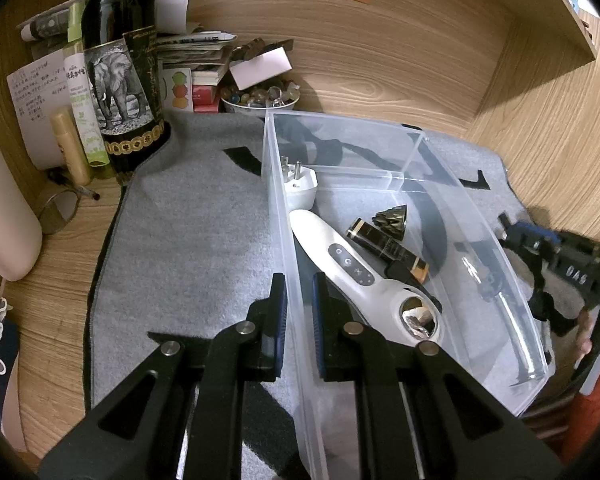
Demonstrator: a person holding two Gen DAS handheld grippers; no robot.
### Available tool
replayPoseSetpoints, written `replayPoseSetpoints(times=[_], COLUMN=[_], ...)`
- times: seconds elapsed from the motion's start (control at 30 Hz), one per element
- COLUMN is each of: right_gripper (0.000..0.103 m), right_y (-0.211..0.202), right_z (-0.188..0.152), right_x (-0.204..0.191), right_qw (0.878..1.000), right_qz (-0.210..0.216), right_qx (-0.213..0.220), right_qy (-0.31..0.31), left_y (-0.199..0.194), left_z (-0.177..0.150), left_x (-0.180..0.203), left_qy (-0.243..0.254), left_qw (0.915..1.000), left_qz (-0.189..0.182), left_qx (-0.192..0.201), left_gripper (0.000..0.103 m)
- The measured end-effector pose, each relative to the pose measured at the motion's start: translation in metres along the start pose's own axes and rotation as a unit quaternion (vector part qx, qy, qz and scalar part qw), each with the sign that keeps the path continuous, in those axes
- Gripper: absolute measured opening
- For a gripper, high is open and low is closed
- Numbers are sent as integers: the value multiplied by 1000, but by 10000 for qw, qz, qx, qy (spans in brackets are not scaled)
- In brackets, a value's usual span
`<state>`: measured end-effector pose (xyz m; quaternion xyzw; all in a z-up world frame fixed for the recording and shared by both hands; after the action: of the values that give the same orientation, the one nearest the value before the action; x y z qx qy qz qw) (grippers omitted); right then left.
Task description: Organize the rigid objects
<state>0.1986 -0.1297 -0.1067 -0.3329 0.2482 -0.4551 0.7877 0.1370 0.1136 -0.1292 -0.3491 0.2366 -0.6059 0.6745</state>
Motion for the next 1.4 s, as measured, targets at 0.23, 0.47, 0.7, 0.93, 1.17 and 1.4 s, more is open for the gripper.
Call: replayPoseSetpoints(times=[0.23,0.47,0.7,0.93,1.17,1.4], right_gripper=[17,17,17,17,26,41], right_y=[-29,-32,-5,14,0,-22], right_z=[31,42,34,18,22,28], right_x=[-32,-68,-90,-96,-94,-77], right_qw=[9971,9914,9901,9902,9905,9930], right_qz=[218,612,884,814,736,561], right_qx=[566,749,380,-54,152,451], right_qy=[-453,-887,-1020,-1135,-1155,-937], left_y=[0,0,1,1,1,1], left_z=[0,0,0,0,0,0], left_x=[-1,-1,0,-1,-2,-3], left_qy=[-7,-6,-1,8,-10,-4], left_qw=[10000,10000,10000,10000,10000,10000], left_qz=[-10,-10,-39,-61,-80,-80], left_qx=[2,1,-5,-3,3,4], left_gripper=[11,12,11,11,11,12])
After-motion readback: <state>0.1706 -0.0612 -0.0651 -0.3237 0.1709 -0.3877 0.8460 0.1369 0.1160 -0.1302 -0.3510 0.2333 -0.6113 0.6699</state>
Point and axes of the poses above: each gripper's, at about its wrist camera, not at the fingertips, and y roughly the way its jaws point, x to its right, z to its top, the point moved 1 cm from there along y, roughly the way its jaws point, and after that the axes turned 4 degrees about z, right-handed, at the moved point
